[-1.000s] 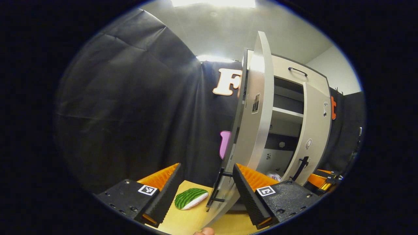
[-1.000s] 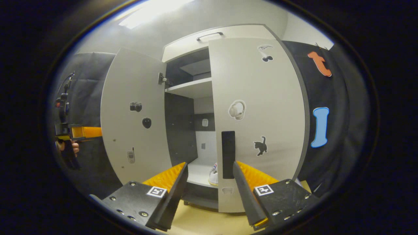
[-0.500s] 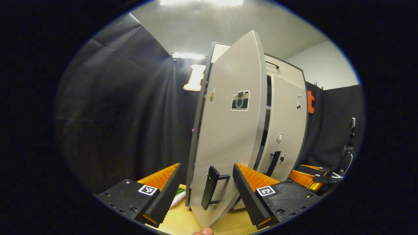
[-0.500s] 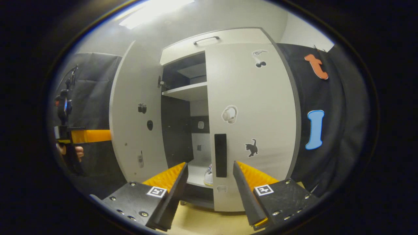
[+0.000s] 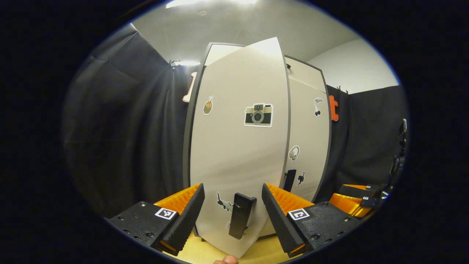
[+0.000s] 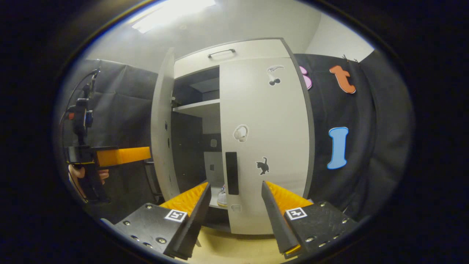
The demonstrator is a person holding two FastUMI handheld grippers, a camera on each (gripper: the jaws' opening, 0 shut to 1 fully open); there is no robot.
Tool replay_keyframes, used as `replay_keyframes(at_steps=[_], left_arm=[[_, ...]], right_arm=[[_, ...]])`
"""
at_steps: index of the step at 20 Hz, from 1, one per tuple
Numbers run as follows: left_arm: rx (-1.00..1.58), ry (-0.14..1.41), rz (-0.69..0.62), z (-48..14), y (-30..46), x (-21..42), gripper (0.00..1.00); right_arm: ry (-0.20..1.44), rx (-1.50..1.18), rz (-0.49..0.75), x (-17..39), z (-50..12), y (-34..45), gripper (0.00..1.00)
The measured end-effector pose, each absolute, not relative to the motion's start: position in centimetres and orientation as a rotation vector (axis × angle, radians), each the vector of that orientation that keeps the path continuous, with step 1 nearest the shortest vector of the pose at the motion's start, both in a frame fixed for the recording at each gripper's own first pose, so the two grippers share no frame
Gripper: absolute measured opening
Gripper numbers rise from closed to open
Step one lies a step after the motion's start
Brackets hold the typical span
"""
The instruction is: Grab one shoe with the right hand and put it into the shoe cabinet, grab the other shoe with the left hand and put it into the shoe cabinet; then close the right door with the right hand and the left door with the left hand.
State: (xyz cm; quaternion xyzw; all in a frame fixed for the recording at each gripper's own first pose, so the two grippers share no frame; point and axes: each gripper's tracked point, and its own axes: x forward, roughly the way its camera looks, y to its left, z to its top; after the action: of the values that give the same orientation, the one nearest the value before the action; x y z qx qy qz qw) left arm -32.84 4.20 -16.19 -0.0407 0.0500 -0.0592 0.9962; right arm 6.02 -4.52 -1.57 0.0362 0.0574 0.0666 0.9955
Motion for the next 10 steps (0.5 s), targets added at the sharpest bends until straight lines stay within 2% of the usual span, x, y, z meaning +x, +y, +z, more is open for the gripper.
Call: replay_keyframes(at_steps=[10], left_arm=[[-0.087,0.111,-0.157,-16.38,3.23,-33.12,0.95]], right_arm=[[0.112,0.076,0.106,5.06,-0.89,-5.83,0.8]])
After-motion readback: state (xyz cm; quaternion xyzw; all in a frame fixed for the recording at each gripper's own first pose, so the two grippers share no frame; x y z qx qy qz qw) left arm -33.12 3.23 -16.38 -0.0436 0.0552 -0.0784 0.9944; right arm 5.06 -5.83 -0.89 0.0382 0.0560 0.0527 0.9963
